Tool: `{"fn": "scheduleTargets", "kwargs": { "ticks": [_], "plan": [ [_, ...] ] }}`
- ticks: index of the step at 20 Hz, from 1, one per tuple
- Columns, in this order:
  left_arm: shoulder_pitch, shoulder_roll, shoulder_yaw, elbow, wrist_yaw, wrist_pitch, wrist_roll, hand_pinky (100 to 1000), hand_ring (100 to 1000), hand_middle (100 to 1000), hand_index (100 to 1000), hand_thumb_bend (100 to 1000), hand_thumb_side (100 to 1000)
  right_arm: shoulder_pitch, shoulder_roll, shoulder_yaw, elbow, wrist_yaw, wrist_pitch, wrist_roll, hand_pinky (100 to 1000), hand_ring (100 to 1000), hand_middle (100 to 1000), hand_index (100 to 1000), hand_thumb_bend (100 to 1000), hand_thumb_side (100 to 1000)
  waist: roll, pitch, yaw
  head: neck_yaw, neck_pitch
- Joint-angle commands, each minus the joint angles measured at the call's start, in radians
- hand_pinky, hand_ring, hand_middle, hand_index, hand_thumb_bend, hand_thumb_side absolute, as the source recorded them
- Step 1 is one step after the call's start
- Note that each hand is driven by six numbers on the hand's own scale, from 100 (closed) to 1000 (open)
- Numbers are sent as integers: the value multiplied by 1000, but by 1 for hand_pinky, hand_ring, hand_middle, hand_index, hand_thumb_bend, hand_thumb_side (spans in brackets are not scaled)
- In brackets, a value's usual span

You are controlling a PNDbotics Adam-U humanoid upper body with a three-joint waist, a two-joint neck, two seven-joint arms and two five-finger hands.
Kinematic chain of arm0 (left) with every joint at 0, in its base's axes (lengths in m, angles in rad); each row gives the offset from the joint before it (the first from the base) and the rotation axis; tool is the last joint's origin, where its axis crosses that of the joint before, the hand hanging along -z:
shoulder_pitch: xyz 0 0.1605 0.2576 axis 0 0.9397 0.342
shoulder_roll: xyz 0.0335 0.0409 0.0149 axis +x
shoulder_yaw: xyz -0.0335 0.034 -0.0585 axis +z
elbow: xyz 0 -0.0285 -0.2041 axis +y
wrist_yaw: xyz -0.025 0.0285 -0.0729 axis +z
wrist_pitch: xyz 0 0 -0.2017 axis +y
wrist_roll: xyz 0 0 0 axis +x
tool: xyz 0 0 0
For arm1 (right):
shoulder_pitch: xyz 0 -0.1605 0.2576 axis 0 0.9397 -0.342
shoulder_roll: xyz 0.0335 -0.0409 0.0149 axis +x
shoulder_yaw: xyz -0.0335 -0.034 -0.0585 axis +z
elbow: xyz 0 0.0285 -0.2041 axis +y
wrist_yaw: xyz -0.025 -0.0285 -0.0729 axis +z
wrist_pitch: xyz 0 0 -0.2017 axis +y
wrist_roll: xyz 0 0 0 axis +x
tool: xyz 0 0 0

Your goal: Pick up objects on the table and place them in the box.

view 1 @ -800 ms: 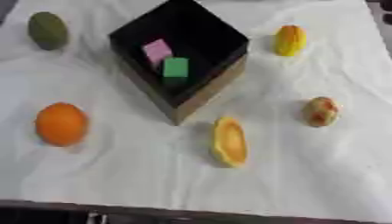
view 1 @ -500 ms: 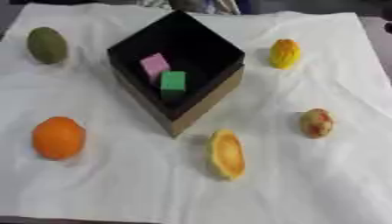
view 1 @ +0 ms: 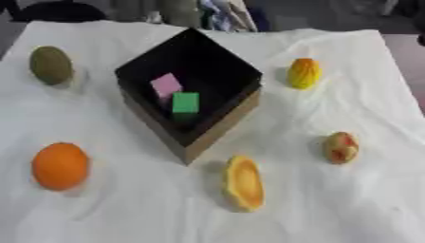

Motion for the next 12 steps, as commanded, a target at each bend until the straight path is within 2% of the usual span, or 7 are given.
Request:
{"fn": "scheduleTargets", "kwargs": {
  "ticks": [1, 12],
  "plan": [
    [-8, 36, 17, -15, -13, -5, 10, 840, 764, 740, 815, 100, 444, -5, -41, -14, -14, 15, -10, -3, 910, 878, 753, 719, 100, 681, -11, -18, -1, 7, -12],
    [0, 41, 23, -15, -30, -12, 22, 841, 763, 739, 815, 100, 452, -1, -60, -11, -14, 46, -24, -4, 910, 880, 756, 721, 100, 680, -19, 15, 2, 15, 0]
  ]
}}
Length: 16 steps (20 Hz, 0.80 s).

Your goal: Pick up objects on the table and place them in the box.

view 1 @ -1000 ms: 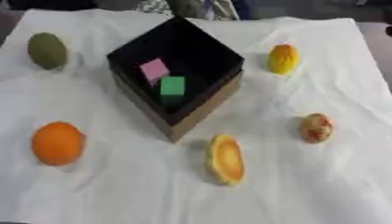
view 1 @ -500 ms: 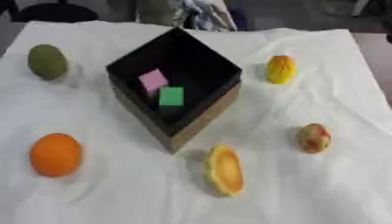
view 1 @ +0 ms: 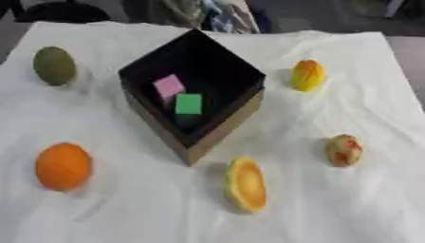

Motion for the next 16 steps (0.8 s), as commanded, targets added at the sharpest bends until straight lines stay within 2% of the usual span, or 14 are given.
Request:
{"fn": "scheduleTargets", "kwargs": {
  "ticks": [1, 11, 16],
  "plan": [
    [0, 35, 13, -15, -8, -2, 6, 841, 763, 739, 815, 100, 453, -1, -41, -8, -14, 15, -8, 0, 910, 880, 756, 721, 100, 681, -14, 2, 1, 6, -1],
    [6, 38, 16, -15, -17, -3, 10, 841, 763, 739, 814, 100, 456, 14, -79, 3, -14, 57, -22, 16, 908, 887, 768, 733, 100, 675, -19, 12, 1, 11, 14],
    [9, 42, 19, -15, -21, -4, 13, 842, 763, 739, 813, 100, 455, 32, -127, 13, -14, 140, -25, 43, 905, 898, 788, 755, 100, 673, -22, 15, 2, 13, 21]
  ]
}}
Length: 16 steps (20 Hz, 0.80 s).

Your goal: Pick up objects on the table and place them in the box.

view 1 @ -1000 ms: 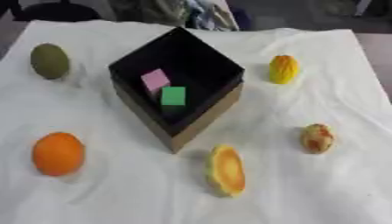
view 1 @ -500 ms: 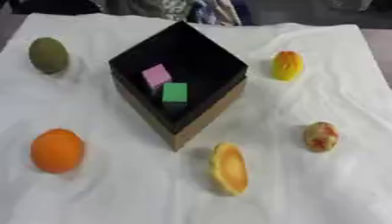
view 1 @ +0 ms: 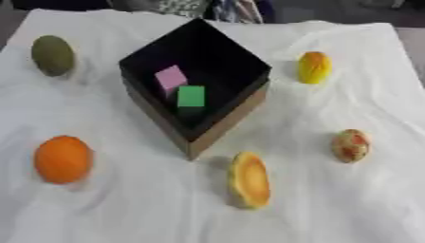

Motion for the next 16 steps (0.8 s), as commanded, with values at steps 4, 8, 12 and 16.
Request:
{"fn": "scheduleTargets", "kwargs": {
  "ticks": [4, 8, 12, 16],
  "plan": [
    [6, 38, 15, -15, -9, -3, 7, 842, 763, 739, 813, 100, 451, 17, -128, 7, -14, 163, 1, 54, 903, 909, 814, 783, 100, 578, -14, -1, -1, 6, 7],
    [11, 40, 17, -15, -13, -4, 10, 842, 763, 739, 813, 100, 453, 33, -198, 12, -14, 274, 0, 112, 902, 920, 839, 809, 100, 538, -16, 0, -5, 11, 6],
    [13, 42, 18, -15, -16, -4, 11, 842, 763, 739, 813, 100, 454, 43, -243, 23, -14, 342, -6, 159, 902, 932, 860, 835, 100, 540, -17, 2, -8, 11, 6],
    [15, 42, 17, -15, -17, -4, 11, 842, 762, 739, 813, 100, 456, 53, -288, 45, -14, 406, -12, 222, 901, 936, 869, 849, 100, 529, -16, 4, -9, -4, 10]
  ]
}}
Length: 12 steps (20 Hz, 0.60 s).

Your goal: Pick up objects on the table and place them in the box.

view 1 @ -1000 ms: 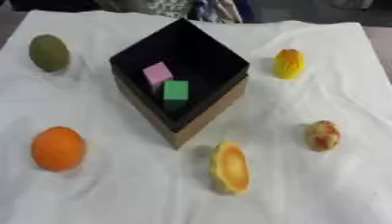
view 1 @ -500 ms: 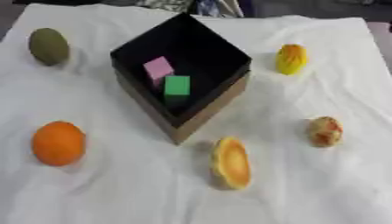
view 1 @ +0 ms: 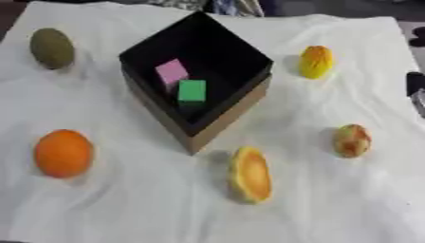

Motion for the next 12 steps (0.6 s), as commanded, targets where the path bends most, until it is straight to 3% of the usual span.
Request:
{"fn": "scheduleTargets", "kwargs": {
  "ticks": [1, 6, 12],
  "plan": [
    [-1, 32, 11, -15, -6, 0, 3, 842, 762, 739, 813, 100, 455, -2, -68, 7, -14, 46, -3, 41, 901, 938, 872, 856, 100, 521, -11, -1, 0, -15, 3],
    [-2, 30, 10, -15, -4, -1, 2, 842, 762, 739, 813, 100, 455, -6, -94, 32, -14, 75, 1, 77, 902, 941, 877, 865, 100, 498, -5, 0, 0, -29, 20],
    [-1, 28, 9, -15, -5, -3, 0, 843, 762, 739, 813, 100, 457, -17, -108, 58, -14, 78, 26, 109, 910, 948, 872, 873, 100, 405, 4, 8, 0, -17, 39]
  ]
}}
